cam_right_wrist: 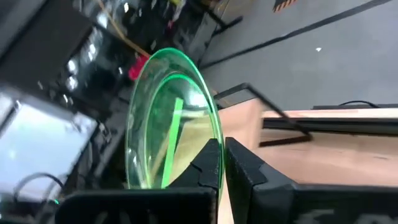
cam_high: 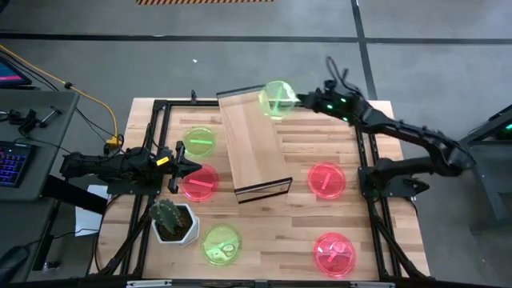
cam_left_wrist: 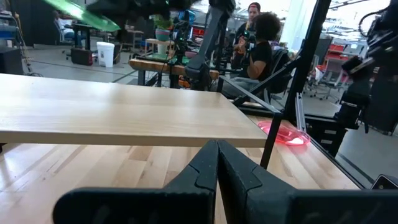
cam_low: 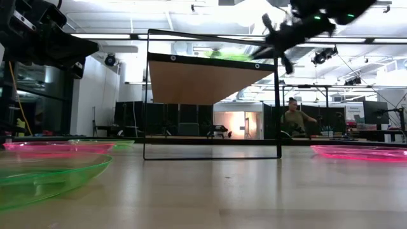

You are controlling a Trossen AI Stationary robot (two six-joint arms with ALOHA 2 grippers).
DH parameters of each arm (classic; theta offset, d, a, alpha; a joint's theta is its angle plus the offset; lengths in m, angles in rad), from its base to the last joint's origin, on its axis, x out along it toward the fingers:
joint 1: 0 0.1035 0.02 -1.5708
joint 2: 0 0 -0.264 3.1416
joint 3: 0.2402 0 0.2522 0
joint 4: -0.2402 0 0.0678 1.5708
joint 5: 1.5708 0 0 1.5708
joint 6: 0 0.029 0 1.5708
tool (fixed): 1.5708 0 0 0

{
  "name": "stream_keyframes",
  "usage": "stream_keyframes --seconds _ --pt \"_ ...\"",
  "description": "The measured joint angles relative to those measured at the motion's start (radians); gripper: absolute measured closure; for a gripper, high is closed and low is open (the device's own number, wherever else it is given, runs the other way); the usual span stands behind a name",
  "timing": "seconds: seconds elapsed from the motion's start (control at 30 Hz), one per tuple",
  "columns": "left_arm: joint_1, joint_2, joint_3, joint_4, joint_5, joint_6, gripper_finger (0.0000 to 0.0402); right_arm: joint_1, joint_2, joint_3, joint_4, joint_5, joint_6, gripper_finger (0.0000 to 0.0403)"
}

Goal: Place and stack plates onto a shelf
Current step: Put the top right green plate on the shelf

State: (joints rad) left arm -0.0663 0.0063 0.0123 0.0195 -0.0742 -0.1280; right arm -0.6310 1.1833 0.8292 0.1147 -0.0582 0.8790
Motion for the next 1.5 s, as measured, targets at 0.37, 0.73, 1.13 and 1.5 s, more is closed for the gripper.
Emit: stream_keyframes --seconds 0.37,0.73,1.13,1.5 --pt "0.0 0.0 0.0 0.0 0.0 0.0 0.0401 0.036 0.405 0.343 -0.121 -0.142 -0.065 0.0403" --pt "0.0 0.0 0.0 0.0 0.0 0.0 0.0401 0.035 0.541 0.396 -0.143 -0.175 0.003 0.0403" --pt "0.0 0.0 0.0 0.0 0.0 0.0 0.0401 0.038 0.545 0.396 -0.141 -0.112 0.056 0.0403" --pt "0.0 0.0 0.0 0.0 0.0 0.0 0.0401 0.049 0.545 0.396 -0.133 -0.081 0.063 0.0402"
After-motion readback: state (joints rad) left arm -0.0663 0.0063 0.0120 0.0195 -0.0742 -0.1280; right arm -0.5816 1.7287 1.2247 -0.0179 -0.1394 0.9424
